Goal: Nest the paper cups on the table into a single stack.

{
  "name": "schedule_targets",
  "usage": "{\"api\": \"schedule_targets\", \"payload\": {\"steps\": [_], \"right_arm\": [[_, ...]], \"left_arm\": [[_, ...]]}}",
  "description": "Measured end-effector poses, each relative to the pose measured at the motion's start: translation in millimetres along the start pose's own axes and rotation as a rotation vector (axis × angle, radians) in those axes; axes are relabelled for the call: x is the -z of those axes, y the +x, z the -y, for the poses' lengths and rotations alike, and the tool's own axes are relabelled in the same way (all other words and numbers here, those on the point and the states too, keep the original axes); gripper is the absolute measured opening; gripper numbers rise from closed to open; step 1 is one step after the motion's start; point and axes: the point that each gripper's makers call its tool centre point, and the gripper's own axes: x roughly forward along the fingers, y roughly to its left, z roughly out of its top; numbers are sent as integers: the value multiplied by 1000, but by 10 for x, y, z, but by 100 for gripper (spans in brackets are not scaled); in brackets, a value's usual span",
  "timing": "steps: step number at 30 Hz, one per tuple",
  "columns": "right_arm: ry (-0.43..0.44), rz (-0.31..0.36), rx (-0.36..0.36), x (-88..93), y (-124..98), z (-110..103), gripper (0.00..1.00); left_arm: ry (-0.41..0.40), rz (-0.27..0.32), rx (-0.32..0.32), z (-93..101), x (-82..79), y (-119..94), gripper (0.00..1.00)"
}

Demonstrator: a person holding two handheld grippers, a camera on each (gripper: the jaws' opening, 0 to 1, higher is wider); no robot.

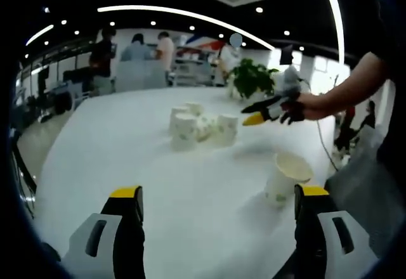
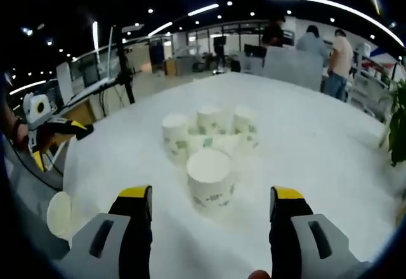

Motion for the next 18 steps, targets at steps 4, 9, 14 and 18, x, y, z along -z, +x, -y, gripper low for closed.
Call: {"api": "schedule_targets", "payload": {"steps": [4, 9, 14, 18], "right_arm": [[-31, -6, -12, -37, 89, -14, 69], [-80, -16, -27, -86, 165, -54, 60], [-80, -17, -38, -86, 237, -56, 57], [-98, -24, -52, -76, 277, -80, 51]], "left_arm": [[2, -4, 2, 5, 17, 17, 98], [2, -7, 3, 12, 41, 30, 98], [-3, -11, 9, 34, 66, 42, 98], [1, -19, 22, 77, 97, 64, 97]]}}
